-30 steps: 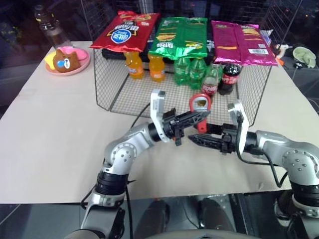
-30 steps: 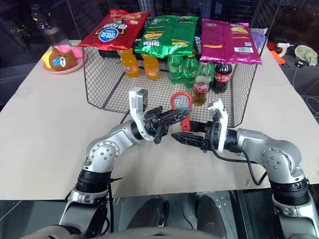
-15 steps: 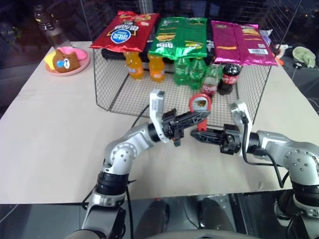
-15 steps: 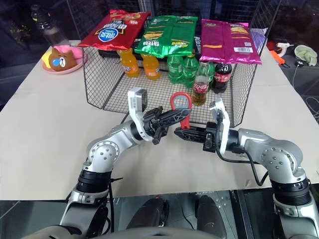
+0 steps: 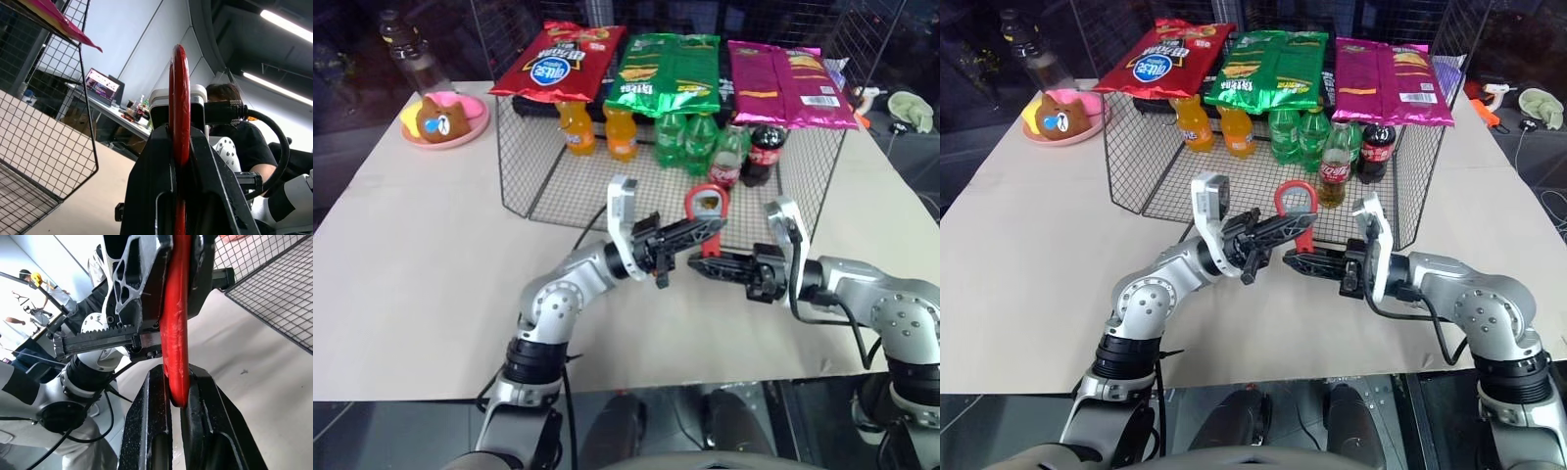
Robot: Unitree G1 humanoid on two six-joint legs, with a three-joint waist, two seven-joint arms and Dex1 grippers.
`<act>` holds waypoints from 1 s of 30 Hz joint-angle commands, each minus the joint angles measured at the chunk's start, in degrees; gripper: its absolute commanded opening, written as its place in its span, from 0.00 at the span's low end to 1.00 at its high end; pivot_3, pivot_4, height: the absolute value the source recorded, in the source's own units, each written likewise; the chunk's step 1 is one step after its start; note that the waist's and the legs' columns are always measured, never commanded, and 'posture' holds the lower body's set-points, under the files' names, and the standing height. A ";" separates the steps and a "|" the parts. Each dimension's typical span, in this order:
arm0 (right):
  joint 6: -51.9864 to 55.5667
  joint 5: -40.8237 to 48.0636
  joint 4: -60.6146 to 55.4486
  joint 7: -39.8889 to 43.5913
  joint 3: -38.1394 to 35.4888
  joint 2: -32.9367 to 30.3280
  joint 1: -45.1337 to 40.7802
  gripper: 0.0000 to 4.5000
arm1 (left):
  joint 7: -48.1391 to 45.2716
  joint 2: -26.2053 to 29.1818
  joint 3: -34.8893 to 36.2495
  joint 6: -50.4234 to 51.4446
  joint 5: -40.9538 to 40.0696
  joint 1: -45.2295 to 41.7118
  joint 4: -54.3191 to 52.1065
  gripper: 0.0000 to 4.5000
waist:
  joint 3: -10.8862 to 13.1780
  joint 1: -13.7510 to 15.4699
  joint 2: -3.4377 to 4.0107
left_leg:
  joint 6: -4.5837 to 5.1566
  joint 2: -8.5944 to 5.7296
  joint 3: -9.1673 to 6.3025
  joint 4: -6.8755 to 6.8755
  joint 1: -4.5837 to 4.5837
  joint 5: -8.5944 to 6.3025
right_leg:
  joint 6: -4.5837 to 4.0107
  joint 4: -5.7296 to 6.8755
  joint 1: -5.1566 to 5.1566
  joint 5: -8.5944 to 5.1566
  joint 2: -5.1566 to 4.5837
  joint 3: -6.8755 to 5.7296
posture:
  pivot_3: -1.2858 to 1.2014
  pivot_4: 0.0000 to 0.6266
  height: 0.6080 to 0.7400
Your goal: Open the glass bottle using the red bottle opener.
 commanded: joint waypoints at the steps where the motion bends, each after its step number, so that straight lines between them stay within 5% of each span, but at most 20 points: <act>1: -2.28 -1.14 -1.46 -0.94 -1.73 -0.08 -1.29 0.01 | -0.05 -0.40 -0.79 -0.39 1.18 0.37 -0.82 0.00 | 0.00 0.01 0.00 | 0.00 0.00 0.00 0.00 0.00 0.00 | 0.00 0.00 0.00 0.00 0.00 0.00 | 0.52 0.24 1.00; 11: -3.09 -1.97 -1.73 -0.53 -1.48 0.05 -1.90 0.01 | -0.11 -1.13 -1.12 -1.12 2.49 0.52 -0.28 0.00 | 0.00 0.02 0.00 | 0.00 0.00 0.00 0.00 0.00 0.00 | 0.00 0.00 0.00 0.00 0.00 0.00 | 0.52 0.24 1.00; 12: -3.34 -2.31 -1.71 -0.81 -1.49 0.21 -1.92 0.19 | -0.07 -1.19 -1.12 -1.17 2.54 0.53 -0.25 0.00 | 0.00 0.03 0.00 | 0.00 0.00 0.00 0.00 0.00 0.00 | 0.00 -0.01 0.00 0.00 0.00 0.00 | 0.52 0.24 1.00; 13: -3.37 -2.36 -1.64 -1.10 -1.54 0.41 -1.94 0.25 | -0.04 -1.27 -1.10 -1.22 2.63 0.54 -0.23 0.00 | 0.00 0.03 0.00 | 0.00 0.00 0.00 0.00 0.00 0.00 | 0.00 0.00 0.01 0.00 -0.01 0.00 | 0.52 0.24 1.00; 30: -1.91 -2.37 -1.83 1.36 -0.62 -2.19 0.20 0.25 | 0.00 -2.09 -0.08 -1.97 3.44 0.34 0.10 0.00 | 0.01 0.08 -0.01 | 0.00 0.00 -0.02 -0.02 -0.02 0.00 | 0.00 -0.03 -0.01 0.00 -0.01 -0.02 | 0.52 0.24 1.00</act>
